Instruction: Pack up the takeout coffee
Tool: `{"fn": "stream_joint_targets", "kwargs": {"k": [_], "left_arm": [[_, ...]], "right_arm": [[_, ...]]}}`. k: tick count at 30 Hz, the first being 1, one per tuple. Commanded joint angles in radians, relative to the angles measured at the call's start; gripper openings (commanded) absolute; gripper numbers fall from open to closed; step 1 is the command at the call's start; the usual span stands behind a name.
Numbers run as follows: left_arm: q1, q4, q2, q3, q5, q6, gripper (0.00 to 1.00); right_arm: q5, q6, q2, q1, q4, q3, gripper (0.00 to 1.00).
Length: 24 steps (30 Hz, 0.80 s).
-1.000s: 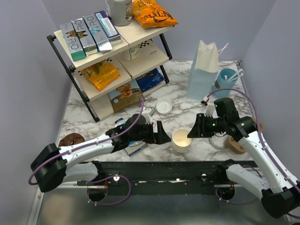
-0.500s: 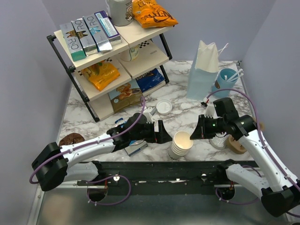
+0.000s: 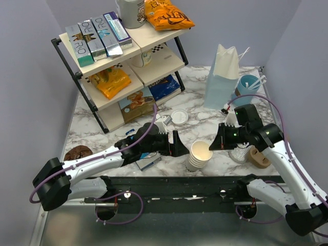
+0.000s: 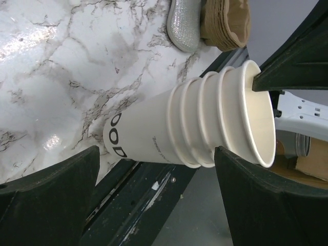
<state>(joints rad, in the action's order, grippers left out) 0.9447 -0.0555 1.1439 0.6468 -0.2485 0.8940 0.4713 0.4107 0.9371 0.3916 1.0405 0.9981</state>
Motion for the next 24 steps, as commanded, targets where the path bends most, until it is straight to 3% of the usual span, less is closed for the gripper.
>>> {"fn": "stream_joint_targets", "kwargs": {"k": [1, 24], "left_arm": [[0.008, -0.003, -0.019, 0.027, -0.051, -0.003, 0.99], [0.014, -0.092, 0.097, 0.057, -0.101, 0.062, 0.99]], "right_arm": [[-0.056, -0.007, 0.012, 0.006, 0.013, 0.039, 0.03], [-0.019, 0.016, 0.012, 0.006, -0.028, 0.050, 0.01]]}}
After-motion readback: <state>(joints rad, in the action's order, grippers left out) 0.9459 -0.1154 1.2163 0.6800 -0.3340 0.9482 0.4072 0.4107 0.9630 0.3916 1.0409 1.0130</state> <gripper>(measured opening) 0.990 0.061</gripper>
